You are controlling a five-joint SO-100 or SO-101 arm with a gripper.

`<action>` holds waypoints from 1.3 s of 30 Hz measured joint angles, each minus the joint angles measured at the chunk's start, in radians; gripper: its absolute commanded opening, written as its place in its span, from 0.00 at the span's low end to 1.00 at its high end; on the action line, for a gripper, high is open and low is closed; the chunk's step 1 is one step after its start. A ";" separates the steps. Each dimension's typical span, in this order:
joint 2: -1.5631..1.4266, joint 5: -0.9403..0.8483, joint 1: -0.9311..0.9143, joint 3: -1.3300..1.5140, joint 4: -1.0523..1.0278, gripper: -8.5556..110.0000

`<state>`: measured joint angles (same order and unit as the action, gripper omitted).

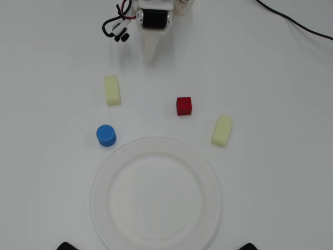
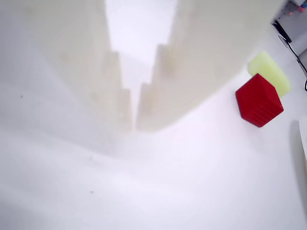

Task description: Grasp a red block and put it in the dish.

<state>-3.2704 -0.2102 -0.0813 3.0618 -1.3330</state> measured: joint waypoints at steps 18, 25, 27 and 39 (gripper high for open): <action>0.000 0.075 0.086 0.002 0.014 0.07; 0.123 0.054 0.060 -0.195 0.012 0.07; 0.285 0.078 0.067 -0.324 0.005 0.07; 1.367 0.273 0.241 -1.152 -0.186 0.29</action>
<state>-1.9037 0.0629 0.1595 1.9098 -1.5186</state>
